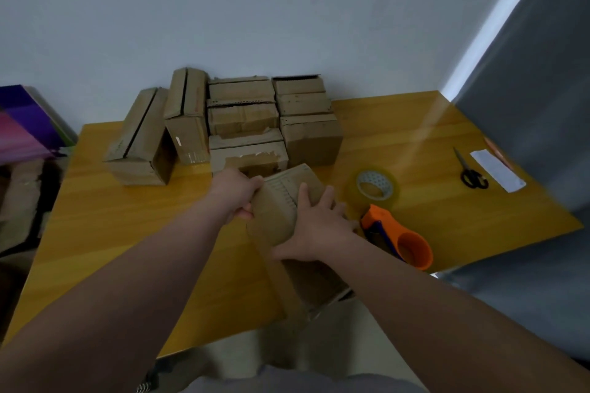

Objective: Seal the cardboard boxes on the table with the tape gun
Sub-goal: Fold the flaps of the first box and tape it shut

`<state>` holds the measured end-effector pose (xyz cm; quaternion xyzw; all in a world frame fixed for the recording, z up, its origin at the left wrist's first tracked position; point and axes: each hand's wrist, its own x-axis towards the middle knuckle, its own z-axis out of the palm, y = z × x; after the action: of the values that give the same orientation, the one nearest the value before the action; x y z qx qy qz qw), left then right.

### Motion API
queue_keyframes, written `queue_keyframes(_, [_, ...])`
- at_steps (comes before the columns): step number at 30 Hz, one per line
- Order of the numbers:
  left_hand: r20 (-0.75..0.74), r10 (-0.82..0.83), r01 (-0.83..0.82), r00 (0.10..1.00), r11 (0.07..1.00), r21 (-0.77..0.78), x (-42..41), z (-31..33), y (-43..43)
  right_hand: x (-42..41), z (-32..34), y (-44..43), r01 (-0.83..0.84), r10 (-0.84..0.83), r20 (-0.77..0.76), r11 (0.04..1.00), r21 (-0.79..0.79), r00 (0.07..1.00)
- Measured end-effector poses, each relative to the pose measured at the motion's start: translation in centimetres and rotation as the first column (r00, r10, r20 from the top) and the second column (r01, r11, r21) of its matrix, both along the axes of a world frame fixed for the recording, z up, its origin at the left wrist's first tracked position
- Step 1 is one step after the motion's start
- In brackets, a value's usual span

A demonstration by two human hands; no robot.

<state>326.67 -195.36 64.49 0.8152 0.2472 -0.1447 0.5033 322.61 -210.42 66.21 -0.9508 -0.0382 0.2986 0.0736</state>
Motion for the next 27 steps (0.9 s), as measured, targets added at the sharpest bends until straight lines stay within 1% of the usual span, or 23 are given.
queue_keyframes(2, [-0.002, 0.010, -0.010, 1.000, 0.991, -0.137, 0.6, 0.8, 0.0, 1.0, 0.7, -0.9, 0.013, -0.012, -0.004, 1.000, 0.028, 1.000])
queue_keyframes(4, [0.040, 0.014, -0.003, 0.999, 0.967, -0.254, 1.6, 2.1, -0.3, 2.6, 2.0, -2.1, 0.051, -0.051, -0.001, 0.996, 0.078, 0.999])
queue_keyframes(6, [0.095, 0.016, 0.015, 0.995, 0.949, -0.316, 2.9, 3.7, -0.8, 4.4, 3.8, -3.7, 0.110, -0.114, 0.012, 0.982, 0.154, 0.993])
queue_keyframes(8, [0.150, -0.009, 0.059, 0.989, 0.942, -0.331, 4.6, 5.4, -1.8, 6.4, 5.9, -5.8, 0.153, -0.163, 0.030, 0.963, 0.223, 0.986])
queue_keyframes(10, [0.186, -0.052, 0.110, 0.981, 0.942, -0.316, 6.4, 6.6, -3.2, 8.6, 7.5, -8.2, 0.181, -0.205, 0.075, 0.953, 0.242, 0.976])
queue_keyframes(12, [0.191, -0.086, 0.139, 0.978, 0.947, -0.289, 8.4, 7.5, -4.8, 11.0, 8.4, -10.8, 0.219, -0.255, 0.125, 0.945, 0.245, 0.959])
queue_keyframes(17, [0.180, -0.187, 0.224, 0.966, 0.950, -0.217, 14.0, 8.8, -10.3, 17.8, 7.9, -17.9, 0.315, -0.372, 0.208, 0.913, 0.260, 0.905])
queue_keyframes(22, [0.191, -0.243, 0.275, 0.951, 0.947, -0.166, 20.7, 8.8, -17.1, 24.8, 7.0, -24.9, 0.329, -0.365, 0.339, 0.931, 0.160, 0.867])
queue_keyframes(27, [0.176, -0.292, 0.307, 0.940, 0.950, -0.059, 28.2, 7.1, -22.7, 31.9, 6.2, -31.1, 0.316, -0.332, 0.399, 0.943, 0.108, 0.855])
